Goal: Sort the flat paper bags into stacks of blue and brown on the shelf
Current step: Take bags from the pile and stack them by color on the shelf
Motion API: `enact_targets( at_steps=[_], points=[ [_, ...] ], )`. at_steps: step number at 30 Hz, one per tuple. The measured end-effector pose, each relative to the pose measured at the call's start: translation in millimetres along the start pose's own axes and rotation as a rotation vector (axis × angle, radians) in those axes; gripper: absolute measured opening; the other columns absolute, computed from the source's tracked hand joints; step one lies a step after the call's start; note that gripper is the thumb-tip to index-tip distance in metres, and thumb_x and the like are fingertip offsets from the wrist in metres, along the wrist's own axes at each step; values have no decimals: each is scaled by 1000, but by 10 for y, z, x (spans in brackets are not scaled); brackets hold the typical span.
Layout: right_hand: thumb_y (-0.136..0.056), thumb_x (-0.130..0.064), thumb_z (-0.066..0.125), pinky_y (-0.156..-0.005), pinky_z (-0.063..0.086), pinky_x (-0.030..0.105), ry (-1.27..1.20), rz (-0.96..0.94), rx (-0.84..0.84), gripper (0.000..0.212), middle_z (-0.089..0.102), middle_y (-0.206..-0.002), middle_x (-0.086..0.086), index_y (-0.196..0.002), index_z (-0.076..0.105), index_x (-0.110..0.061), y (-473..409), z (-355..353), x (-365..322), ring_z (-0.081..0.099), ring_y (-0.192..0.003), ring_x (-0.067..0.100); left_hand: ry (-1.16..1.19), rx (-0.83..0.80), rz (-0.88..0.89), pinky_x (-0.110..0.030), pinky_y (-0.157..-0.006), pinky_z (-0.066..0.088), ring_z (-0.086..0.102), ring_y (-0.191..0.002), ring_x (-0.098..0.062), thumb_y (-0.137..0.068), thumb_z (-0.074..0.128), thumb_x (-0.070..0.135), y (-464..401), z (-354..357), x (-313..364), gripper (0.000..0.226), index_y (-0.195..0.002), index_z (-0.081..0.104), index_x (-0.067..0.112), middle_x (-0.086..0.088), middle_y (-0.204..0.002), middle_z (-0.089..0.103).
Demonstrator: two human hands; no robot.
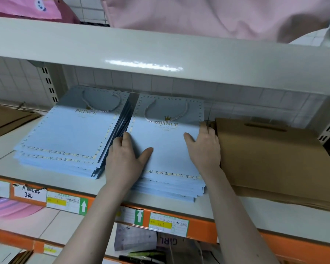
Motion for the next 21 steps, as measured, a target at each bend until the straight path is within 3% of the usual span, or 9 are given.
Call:
enact_targets(
  at_steps=[14, 21],
  points=[
    [-94, -35, 49, -99, 31, 32, 47, -48, 73, 59, 44, -134, 12, -143, 34, -7, 127, -143, -34, 40, -122, 27, -8, 97, 16, -44, -105, 31, 36, -127, -38, -82, 63, 49, 144, -181, 5, 77, -138, 40, 1, -20, -139, 41],
    [-91, -32, 56, -106, 30, 43, 86, -235, 68, 58, 47, -133, 20, -137, 42, 0, 345, -110, -412, 37, -129, 37, -142, 225, -28, -51, -98, 38, 44, -119, -45, -78, 71, 40, 441, -420, -229, 70, -128, 50, -5, -29, -130, 49]
  ],
)
Point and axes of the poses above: each hand's wrist, its own y-axis away from the middle knuckle, its own z-axis out of the palm, x = y × z, the point moved 9 cm from there along -y, towards the middle knuckle
